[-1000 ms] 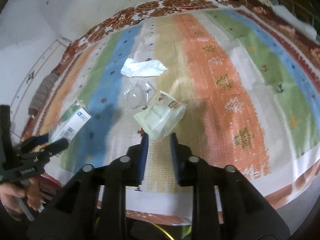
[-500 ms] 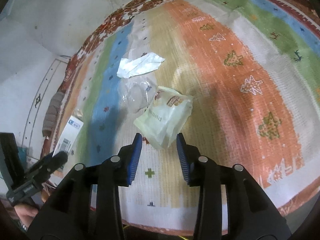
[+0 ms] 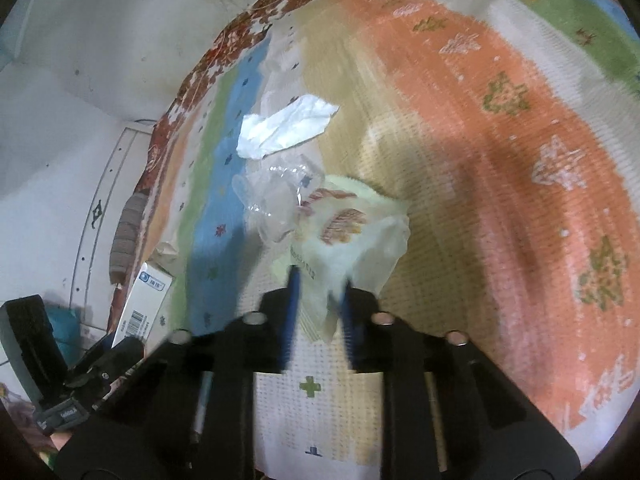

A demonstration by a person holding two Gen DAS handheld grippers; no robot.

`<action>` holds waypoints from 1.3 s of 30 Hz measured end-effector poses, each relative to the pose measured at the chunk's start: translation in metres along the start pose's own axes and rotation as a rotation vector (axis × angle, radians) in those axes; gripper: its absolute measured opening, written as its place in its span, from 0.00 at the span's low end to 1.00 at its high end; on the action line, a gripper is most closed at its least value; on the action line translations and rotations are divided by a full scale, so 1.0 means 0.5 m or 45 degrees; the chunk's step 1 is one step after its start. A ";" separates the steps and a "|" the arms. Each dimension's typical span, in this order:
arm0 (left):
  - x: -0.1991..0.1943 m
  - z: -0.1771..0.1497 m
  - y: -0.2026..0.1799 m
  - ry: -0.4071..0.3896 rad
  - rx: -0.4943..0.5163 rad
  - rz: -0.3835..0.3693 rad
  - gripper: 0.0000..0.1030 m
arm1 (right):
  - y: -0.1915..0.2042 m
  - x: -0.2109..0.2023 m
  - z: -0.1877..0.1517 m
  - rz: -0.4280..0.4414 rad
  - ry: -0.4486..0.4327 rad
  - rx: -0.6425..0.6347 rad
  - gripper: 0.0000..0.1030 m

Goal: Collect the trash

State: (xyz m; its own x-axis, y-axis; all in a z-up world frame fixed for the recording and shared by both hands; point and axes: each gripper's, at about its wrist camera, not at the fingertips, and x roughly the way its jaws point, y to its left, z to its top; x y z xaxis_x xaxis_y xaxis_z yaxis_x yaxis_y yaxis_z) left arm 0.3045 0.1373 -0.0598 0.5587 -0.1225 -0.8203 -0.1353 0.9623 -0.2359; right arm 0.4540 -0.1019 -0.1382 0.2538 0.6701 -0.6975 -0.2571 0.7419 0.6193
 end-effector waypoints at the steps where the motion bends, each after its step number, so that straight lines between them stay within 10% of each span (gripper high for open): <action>1: 0.000 0.000 -0.002 0.001 0.001 0.002 0.75 | 0.006 0.000 -0.002 0.002 0.000 -0.018 0.00; 39: -0.234 -0.104 -0.061 -0.061 -0.255 -0.015 0.74 | 0.282 -0.312 -0.210 -0.277 -0.178 -0.754 0.00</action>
State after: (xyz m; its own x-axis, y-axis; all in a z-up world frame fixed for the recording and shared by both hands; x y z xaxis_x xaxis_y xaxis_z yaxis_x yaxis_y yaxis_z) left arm 0.2006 0.1099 0.0164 0.5986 -0.1171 -0.7924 -0.2858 0.8929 -0.3479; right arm 0.2802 -0.1041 0.0201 0.4668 0.5322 -0.7063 -0.6471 0.7499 0.1373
